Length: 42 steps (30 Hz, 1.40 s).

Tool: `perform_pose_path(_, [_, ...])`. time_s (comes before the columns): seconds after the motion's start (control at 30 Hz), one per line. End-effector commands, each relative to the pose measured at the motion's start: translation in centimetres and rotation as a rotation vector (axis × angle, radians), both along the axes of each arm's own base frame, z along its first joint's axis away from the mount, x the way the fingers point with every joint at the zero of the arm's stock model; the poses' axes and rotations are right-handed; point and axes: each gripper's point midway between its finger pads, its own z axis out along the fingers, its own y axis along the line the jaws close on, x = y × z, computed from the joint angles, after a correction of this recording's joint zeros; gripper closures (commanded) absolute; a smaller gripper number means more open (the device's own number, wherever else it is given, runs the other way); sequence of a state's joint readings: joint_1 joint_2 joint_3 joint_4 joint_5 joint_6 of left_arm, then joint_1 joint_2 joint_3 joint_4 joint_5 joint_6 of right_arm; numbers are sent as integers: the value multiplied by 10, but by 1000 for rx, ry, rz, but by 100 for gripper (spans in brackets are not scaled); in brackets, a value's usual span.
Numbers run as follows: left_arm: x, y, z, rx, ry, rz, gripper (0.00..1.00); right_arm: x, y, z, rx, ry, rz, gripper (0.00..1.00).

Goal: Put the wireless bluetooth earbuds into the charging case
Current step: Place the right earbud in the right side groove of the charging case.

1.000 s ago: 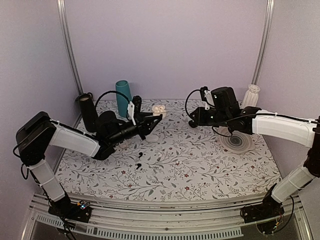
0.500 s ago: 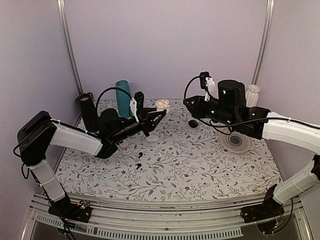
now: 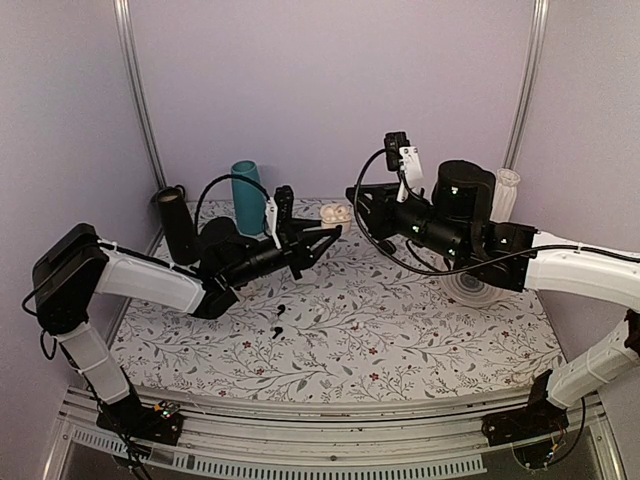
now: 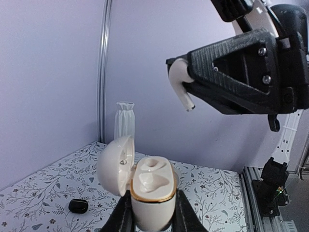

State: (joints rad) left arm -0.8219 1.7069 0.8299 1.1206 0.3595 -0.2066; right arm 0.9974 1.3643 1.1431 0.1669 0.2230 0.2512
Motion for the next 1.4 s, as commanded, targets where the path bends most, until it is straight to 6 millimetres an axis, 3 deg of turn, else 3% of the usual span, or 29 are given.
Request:
perform_pose_path(0.0, [-15,0,32,-58,-40,-38,100,-13,4,19,20,-91,35,88])
perform_pose_path(0.53, [-31,0,54,-117,-14,-103,100,-26,8,18,19,-140,82,88])
perform_pose_path(1.37, [-39,1,73,-152,-12,-142,100,-27,4,4,-26,-164,69,87])
